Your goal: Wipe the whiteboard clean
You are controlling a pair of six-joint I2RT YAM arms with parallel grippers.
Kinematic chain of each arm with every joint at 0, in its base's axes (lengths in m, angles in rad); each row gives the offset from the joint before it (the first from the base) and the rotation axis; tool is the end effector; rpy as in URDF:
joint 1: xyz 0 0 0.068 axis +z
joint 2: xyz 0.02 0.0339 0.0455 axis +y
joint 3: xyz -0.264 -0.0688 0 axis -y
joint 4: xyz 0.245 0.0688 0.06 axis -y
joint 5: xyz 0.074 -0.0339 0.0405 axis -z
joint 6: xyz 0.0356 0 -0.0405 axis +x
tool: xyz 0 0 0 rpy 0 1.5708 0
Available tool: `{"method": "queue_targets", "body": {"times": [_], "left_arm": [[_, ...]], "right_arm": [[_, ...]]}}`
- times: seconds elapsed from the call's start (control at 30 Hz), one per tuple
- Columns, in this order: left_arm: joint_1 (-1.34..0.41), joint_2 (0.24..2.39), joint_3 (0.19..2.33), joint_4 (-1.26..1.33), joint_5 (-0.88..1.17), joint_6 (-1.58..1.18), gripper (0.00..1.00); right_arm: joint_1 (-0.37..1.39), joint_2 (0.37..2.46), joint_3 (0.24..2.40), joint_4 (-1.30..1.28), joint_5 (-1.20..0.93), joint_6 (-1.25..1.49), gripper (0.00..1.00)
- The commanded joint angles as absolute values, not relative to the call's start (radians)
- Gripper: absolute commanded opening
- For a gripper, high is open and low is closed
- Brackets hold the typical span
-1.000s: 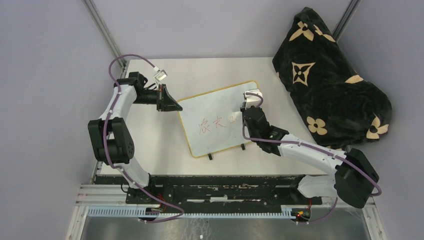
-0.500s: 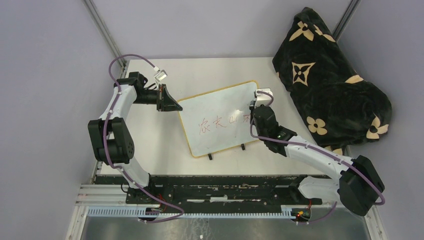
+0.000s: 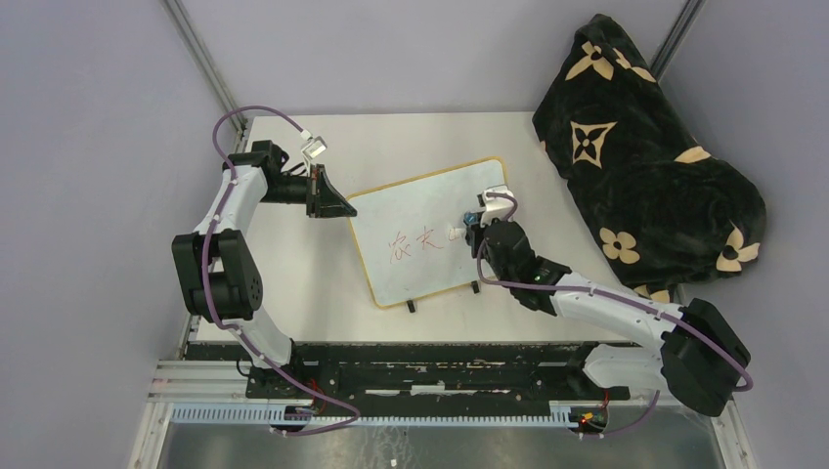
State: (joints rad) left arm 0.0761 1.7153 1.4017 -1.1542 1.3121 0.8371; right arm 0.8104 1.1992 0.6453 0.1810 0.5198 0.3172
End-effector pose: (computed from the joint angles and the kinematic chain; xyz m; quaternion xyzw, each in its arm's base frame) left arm 0.3198 -0.0101 0.2736 0.3231 0.7231 -0.5288 0.3052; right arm 0.1932 0.1775 0.2434 -0.0543 0.8094 0.1118 0.5739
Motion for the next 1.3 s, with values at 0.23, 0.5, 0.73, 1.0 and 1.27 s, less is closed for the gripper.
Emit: {"method": "queue_targets", "body": {"times": [0.23,0.5,0.73,1.0,1.27], "left_arm": [[0.067,1.721,1.424,-1.154,1.236,0.920,0.03],[0.066,1.720,1.425,-1.158,1.236,0.926,0.03],[0.068,1.721,1.419,-1.160,1.241,0.929,0.03],[0.067,1.721,1.420,-1.167,1.239,0.934,0.03],[0.067,1.722,1.426,-1.201,1.230,0.971,0.03]], "right_arm": [[0.829,1.152,0.571,0.196,0.724,0.352,0.01],[0.810,1.110,0.550,0.164,0.803,0.363,0.01],[0.810,1.140,0.563,0.210,0.688,0.354,0.01],[0.812,1.188,0.579,0.308,0.469,0.347,0.01],[0.798,1.186,0.567,0.294,0.614,0.336,0.01]]}}
